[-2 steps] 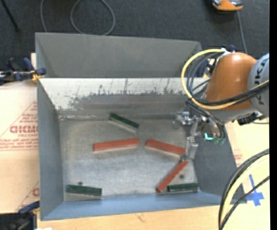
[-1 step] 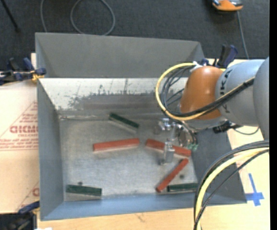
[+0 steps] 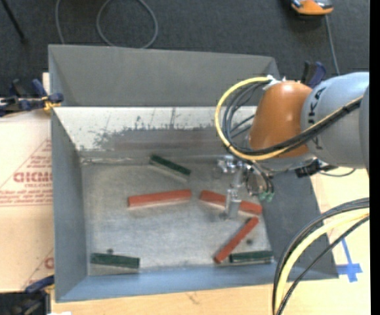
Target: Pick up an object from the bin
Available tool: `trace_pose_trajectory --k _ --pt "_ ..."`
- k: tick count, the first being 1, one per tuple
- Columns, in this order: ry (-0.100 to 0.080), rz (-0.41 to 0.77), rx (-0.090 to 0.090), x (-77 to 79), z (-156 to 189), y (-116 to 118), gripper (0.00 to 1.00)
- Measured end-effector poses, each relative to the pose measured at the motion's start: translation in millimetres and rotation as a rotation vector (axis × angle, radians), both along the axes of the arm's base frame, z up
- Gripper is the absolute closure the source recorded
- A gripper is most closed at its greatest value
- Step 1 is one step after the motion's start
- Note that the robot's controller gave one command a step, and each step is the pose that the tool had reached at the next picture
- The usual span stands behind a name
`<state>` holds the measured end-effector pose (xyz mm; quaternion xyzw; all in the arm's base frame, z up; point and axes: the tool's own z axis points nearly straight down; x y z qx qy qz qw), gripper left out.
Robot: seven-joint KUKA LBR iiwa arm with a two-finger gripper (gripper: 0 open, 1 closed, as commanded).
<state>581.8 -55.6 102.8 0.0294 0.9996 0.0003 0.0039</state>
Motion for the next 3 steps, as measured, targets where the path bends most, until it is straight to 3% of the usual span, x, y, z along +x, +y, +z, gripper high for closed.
trace_pose_trajectory --k 1,2,3 --pt "0.0 -0.029 0.0 2.4 -1.8 -10.8 0.0" --pt "-0.001 -0.041 -0.001 21.7 -33.1 -15.2 0.0" --pt "-0.004 -0.036 -0.003 23.9 -31.5 -16.1 0.0"
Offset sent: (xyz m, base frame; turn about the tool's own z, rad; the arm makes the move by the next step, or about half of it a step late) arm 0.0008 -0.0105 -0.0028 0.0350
